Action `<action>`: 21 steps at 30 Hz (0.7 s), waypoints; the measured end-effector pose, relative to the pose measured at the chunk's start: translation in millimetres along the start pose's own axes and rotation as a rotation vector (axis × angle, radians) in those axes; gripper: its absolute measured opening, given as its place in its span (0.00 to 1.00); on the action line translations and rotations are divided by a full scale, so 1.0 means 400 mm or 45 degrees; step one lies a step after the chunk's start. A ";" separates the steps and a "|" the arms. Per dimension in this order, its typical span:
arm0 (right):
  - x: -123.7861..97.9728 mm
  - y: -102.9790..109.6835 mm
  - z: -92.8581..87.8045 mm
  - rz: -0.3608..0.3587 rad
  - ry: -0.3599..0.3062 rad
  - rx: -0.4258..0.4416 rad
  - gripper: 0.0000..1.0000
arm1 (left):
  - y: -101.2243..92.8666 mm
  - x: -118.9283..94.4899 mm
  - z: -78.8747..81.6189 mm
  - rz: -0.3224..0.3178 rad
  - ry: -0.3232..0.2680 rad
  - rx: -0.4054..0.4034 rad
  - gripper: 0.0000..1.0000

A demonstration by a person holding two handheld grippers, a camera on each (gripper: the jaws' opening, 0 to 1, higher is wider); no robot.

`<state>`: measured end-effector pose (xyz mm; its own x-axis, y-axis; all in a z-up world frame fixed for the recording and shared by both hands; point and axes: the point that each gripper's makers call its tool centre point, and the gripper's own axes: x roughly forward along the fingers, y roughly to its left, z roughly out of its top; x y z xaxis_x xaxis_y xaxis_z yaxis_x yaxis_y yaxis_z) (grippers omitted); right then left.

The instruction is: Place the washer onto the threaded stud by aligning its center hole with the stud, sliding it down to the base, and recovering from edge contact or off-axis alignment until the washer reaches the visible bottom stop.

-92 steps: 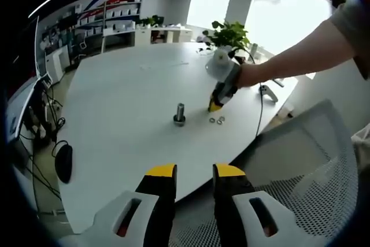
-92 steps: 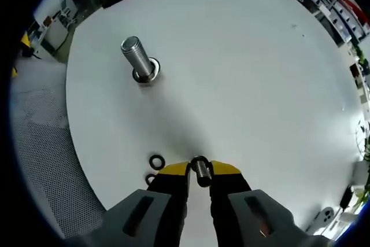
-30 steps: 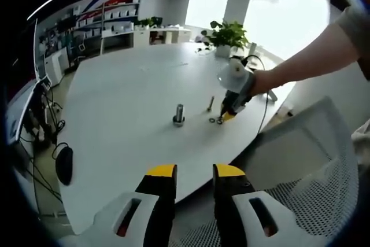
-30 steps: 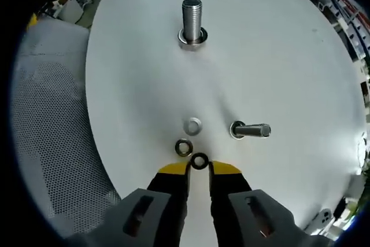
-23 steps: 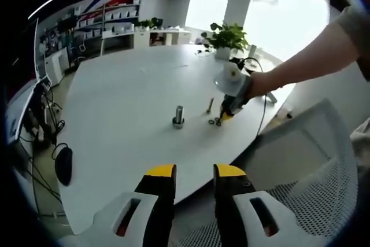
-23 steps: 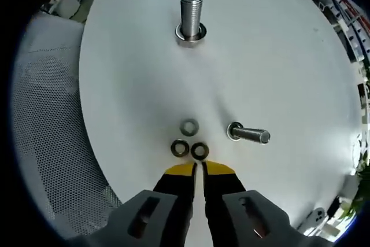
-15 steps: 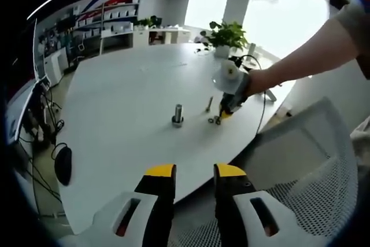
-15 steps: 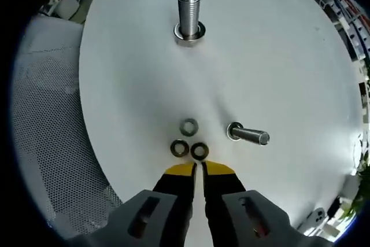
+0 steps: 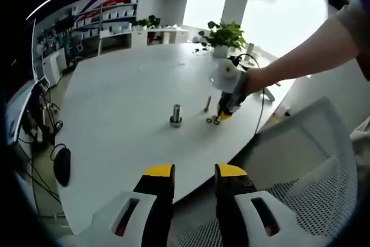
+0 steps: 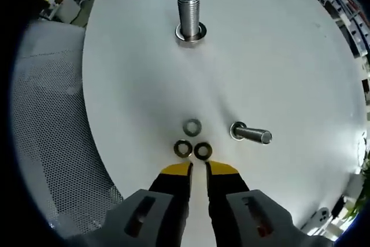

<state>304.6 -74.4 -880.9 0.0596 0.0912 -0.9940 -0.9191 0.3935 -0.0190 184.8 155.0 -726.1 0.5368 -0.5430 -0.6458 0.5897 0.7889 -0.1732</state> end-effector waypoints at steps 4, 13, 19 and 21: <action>-0.003 0.004 -0.002 0.032 -0.006 0.069 0.15 | 0.000 -0.001 0.002 0.000 -0.006 0.003 0.26; -0.004 -0.001 -0.014 0.037 -0.041 0.058 0.18 | 0.002 -0.003 0.008 0.004 -0.026 -0.009 0.26; -0.009 0.008 -0.016 0.065 -0.056 0.082 0.22 | -0.001 -0.003 0.009 -0.004 -0.026 -0.005 0.26; -0.010 0.016 -0.017 0.074 -0.072 0.061 0.25 | 0.001 -0.004 0.010 0.003 -0.026 -0.006 0.26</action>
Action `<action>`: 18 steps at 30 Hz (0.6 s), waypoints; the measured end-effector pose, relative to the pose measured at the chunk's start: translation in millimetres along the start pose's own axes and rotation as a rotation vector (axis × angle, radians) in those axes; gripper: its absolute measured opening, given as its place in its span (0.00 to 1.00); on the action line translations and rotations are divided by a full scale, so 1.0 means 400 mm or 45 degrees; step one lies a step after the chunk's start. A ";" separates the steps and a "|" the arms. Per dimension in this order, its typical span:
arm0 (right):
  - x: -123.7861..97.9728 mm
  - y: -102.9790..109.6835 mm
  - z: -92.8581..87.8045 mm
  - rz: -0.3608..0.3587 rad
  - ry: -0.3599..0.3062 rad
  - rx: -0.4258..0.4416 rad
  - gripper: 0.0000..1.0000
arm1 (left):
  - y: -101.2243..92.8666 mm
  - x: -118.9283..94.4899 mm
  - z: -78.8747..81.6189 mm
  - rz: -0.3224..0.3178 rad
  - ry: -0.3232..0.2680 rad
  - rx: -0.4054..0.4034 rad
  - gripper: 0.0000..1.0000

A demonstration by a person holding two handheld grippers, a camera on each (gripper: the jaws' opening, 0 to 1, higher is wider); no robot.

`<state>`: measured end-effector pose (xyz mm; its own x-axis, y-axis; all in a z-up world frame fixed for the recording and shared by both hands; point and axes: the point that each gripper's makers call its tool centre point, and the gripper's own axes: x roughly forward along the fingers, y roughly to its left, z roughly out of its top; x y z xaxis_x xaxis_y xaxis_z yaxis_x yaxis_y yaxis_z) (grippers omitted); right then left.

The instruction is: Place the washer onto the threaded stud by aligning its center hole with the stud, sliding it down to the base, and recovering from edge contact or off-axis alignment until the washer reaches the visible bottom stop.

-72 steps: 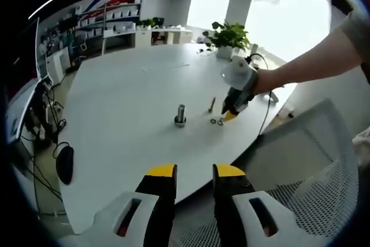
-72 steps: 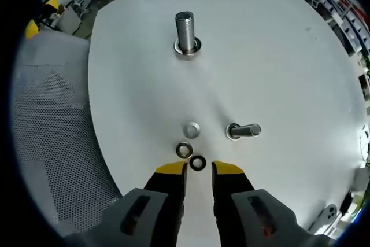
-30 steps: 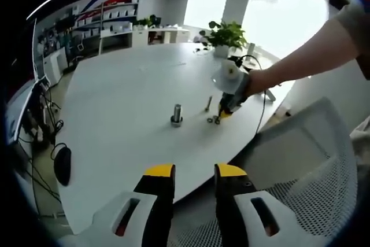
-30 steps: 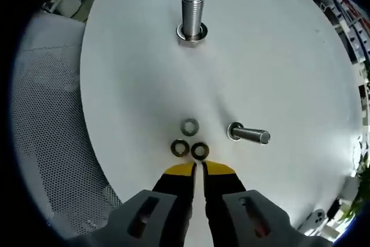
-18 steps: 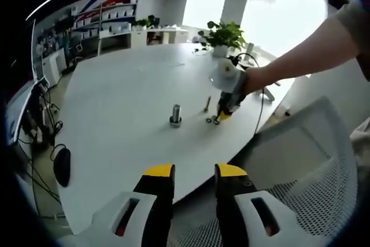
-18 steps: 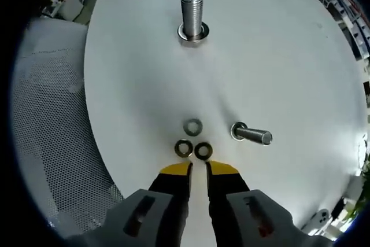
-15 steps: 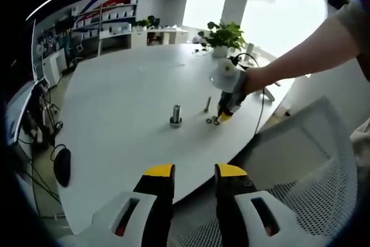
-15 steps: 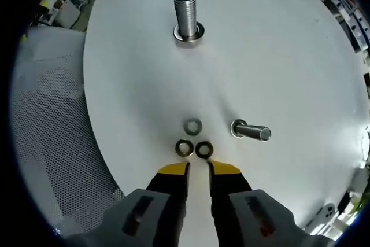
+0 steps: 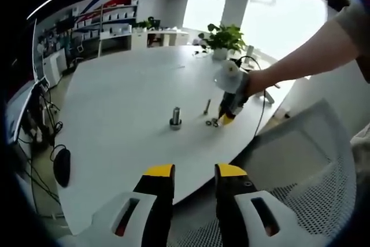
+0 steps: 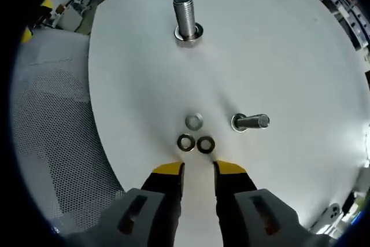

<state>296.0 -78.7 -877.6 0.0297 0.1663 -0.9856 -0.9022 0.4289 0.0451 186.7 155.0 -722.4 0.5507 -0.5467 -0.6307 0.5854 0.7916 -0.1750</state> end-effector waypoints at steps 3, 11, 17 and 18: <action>0.001 0.005 -0.002 0.002 -0.042 -0.052 0.27 | 0.004 -0.002 0.006 0.004 -0.016 -0.016 0.26; 0.000 0.004 -0.001 -0.034 -0.122 -0.108 0.26 | 0.002 -0.002 0.004 0.002 -0.011 -0.011 0.25; 0.001 -0.028 0.015 -0.087 -0.105 0.052 0.16 | 0.004 -0.003 0.002 0.010 -0.006 -0.015 0.25; 0.002 -0.028 0.019 -0.091 -0.098 0.048 0.16 | 0.004 -0.002 0.002 0.009 -0.004 -0.015 0.25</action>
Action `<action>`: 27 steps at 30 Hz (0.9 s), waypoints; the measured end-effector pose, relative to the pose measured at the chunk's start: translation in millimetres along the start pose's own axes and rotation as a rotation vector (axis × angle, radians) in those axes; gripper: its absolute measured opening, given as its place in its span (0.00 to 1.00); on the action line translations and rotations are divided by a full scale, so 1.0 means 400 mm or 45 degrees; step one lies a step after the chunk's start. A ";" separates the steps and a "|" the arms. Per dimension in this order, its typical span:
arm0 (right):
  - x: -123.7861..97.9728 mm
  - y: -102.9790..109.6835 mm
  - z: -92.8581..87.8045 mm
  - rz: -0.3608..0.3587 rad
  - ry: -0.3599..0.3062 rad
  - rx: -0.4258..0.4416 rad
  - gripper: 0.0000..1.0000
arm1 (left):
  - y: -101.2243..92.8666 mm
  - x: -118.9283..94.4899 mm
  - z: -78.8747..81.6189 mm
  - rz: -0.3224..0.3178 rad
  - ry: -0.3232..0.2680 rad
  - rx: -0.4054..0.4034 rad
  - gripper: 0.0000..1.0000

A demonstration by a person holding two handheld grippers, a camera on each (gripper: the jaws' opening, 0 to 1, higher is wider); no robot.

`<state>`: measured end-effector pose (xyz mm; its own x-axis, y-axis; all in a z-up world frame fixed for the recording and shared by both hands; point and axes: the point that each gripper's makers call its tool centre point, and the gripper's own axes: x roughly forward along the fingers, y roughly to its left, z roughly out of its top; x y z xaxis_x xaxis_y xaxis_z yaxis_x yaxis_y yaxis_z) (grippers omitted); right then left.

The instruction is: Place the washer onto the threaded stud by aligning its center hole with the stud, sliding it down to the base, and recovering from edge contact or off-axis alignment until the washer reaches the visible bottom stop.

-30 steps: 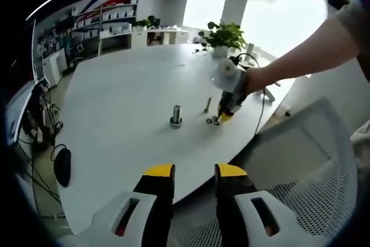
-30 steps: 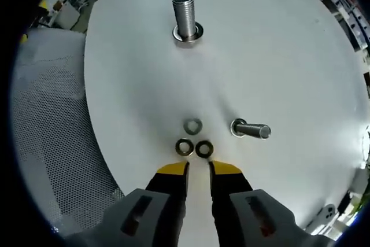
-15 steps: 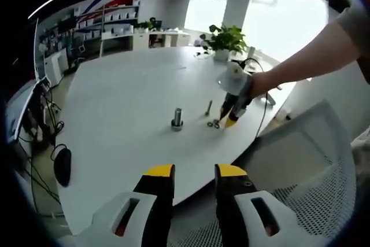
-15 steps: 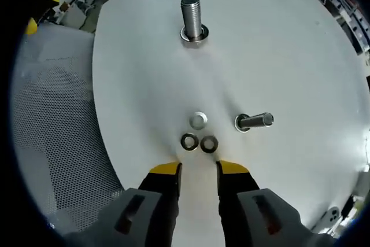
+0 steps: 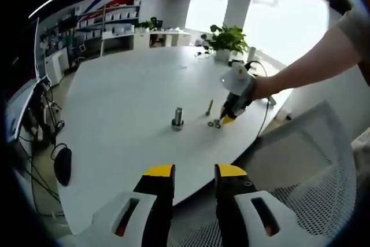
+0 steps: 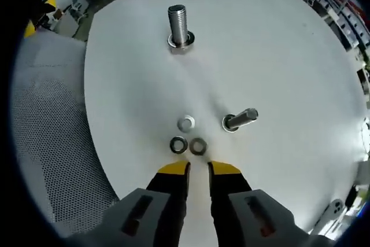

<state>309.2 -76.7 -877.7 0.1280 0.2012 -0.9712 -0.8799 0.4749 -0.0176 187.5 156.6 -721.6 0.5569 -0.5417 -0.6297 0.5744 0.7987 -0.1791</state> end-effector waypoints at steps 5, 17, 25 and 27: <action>0.004 0.001 0.011 -0.001 0.005 -0.057 0.17 | 0.002 0.001 0.000 0.006 0.001 -0.001 0.25; 0.012 0.002 0.036 0.022 0.016 -0.104 0.17 | 0.005 0.001 -0.002 0.014 0.012 -0.001 0.25; 0.017 0.005 0.043 0.036 0.073 -0.185 0.16 | 0.006 0.002 -0.005 0.016 0.017 -0.003 0.25; 0.015 0.006 0.043 0.044 0.109 -0.207 0.15 | 0.005 0.003 -0.006 0.013 0.021 -0.004 0.25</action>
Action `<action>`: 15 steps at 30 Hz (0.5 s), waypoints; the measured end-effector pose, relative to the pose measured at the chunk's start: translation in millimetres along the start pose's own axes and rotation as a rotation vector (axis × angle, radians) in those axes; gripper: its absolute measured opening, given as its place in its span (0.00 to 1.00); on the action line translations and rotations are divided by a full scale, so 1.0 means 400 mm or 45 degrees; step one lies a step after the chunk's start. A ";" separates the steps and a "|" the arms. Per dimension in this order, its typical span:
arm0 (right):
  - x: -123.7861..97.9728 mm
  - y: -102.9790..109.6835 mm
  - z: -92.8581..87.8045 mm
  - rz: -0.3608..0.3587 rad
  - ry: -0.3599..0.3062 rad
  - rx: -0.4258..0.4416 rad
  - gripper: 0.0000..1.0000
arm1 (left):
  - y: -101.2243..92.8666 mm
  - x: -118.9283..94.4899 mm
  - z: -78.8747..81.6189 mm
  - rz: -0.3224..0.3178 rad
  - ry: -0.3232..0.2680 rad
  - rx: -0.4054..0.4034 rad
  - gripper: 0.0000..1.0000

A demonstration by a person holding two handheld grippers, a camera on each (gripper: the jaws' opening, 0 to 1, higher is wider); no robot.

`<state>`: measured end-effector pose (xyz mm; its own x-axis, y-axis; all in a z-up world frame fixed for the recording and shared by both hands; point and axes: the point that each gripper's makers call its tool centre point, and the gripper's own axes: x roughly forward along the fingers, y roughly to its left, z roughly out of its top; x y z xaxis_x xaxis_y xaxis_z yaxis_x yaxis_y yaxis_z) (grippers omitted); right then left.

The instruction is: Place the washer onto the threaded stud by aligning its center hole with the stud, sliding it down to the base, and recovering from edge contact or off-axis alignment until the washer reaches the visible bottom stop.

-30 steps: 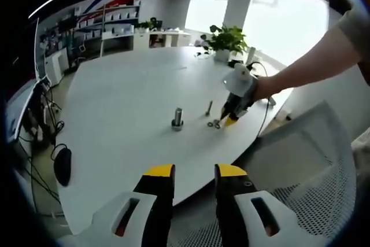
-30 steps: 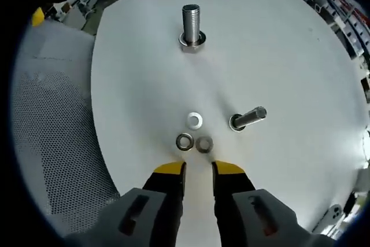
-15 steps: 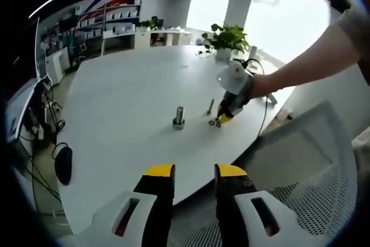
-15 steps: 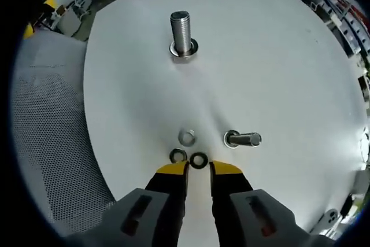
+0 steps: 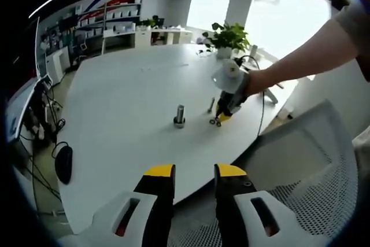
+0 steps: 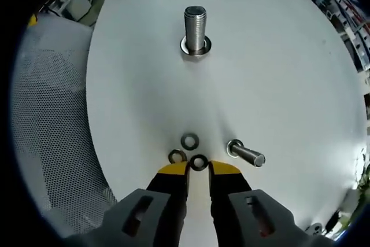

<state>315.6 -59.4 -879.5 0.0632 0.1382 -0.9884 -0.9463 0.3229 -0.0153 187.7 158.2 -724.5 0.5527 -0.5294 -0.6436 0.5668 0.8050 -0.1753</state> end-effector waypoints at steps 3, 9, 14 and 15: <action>0.003 -0.001 0.001 -0.002 0.050 -0.014 0.15 | -0.001 0.001 -0.003 -0.001 0.008 0.005 0.25; 0.003 0.002 0.001 -0.021 0.124 -0.026 0.15 | 0.000 0.001 -0.002 -0.002 0.004 0.003 0.25; -0.001 -0.002 -0.002 -0.013 0.057 0.100 0.15 | 0.002 0.002 -0.006 0.002 0.014 0.010 0.25; -0.001 -0.004 -0.005 -0.012 0.052 0.088 0.15 | 0.002 0.001 -0.005 0.002 0.011 0.010 0.25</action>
<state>316.6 -62.0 -879.2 0.0574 0.0967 -0.9937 -0.9215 0.3879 -0.0155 187.2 159.1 -726.5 0.5482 -0.5259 -0.6503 0.5709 0.8035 -0.1686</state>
